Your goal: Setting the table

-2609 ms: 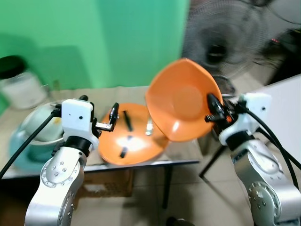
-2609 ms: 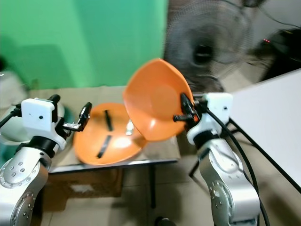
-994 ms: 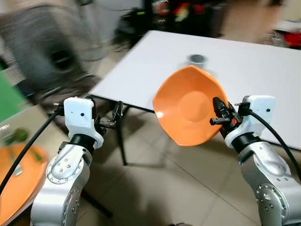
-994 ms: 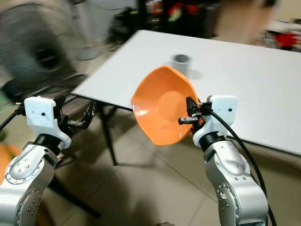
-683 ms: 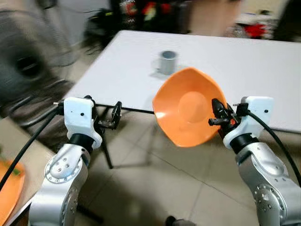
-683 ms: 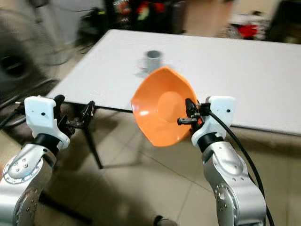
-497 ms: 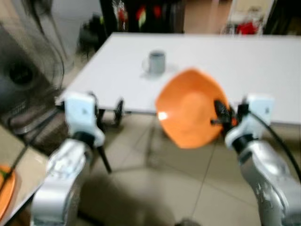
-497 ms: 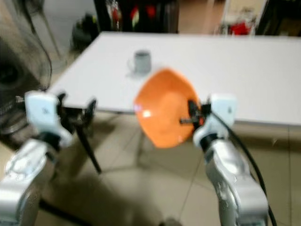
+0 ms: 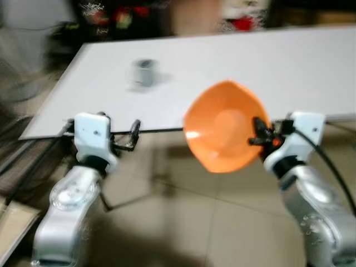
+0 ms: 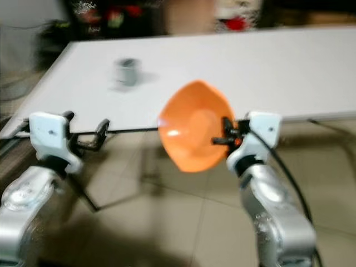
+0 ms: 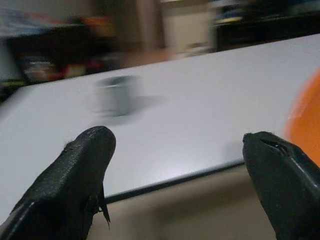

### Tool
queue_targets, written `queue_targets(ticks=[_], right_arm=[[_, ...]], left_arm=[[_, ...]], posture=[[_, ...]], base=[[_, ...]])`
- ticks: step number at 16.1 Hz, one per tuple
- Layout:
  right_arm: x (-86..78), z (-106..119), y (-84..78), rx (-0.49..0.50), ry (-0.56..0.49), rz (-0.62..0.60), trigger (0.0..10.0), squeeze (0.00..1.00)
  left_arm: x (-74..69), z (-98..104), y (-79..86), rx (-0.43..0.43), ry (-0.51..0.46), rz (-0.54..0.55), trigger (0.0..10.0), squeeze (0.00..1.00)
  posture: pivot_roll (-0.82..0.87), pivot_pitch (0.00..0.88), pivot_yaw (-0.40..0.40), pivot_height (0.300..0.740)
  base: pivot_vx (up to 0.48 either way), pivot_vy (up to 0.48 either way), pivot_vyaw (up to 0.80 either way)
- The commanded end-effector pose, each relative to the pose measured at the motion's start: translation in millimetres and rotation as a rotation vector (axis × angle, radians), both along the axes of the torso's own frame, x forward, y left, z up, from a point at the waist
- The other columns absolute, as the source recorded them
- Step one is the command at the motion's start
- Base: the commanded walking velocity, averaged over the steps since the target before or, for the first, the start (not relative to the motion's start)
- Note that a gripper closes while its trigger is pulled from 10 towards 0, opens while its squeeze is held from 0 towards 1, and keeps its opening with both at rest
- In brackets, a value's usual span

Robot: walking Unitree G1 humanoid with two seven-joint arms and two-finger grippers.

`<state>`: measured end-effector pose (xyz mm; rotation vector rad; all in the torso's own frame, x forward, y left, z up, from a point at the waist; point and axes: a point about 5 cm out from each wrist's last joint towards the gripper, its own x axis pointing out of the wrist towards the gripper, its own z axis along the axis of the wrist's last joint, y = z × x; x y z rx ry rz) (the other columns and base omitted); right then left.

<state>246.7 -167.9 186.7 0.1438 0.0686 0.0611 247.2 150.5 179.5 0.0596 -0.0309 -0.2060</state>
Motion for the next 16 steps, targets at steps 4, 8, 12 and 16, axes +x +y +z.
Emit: queue_targets(ticks=[4, 8, 12, 16], right_arm=[[7.2, 8.5, 9.0, 0.072, -0.018, 0.089, 10.0, 0.0], [17.0, 3.8, 1.6, 0.149, 0.034, 0.075, 10.0, 0.0], [23.3, 9.1, 1.1, 0.103, -0.009, 0.102, 10.0, 0.0], [19.9, 7.0, 5.3, 0.11, -0.003, 0.119, 10.0, 0.0]], left_arm=[[-8.8, -4.3, 6.7, 0.014, 0.005, 0.001, 10.0, 0.0], [-14.2, -4.8, 13.5, 0.02, 0.009, 0.029, 10.0, 0.0], [-16.6, -6.7, 15.6, 0.019, 0.016, 0.043, 10.0, 0.0], [-16.3, -5.8, 15.5, 0.016, 0.014, 0.038, 10.0, 0.0]], posture=[[-0.1, 0.0, 0.053, 0.74], [-0.09, 0.0, 0.038, 0.74], [-0.08, 0.0, 0.033, 0.74], [-0.09, 0.0, 0.04, 0.74]], base=[[0.0, 0.0, 0.0], [0.22, 0.0, 0.0], [0.308, 0.0, 0.0], [0.315, 0.0, 0.0]])
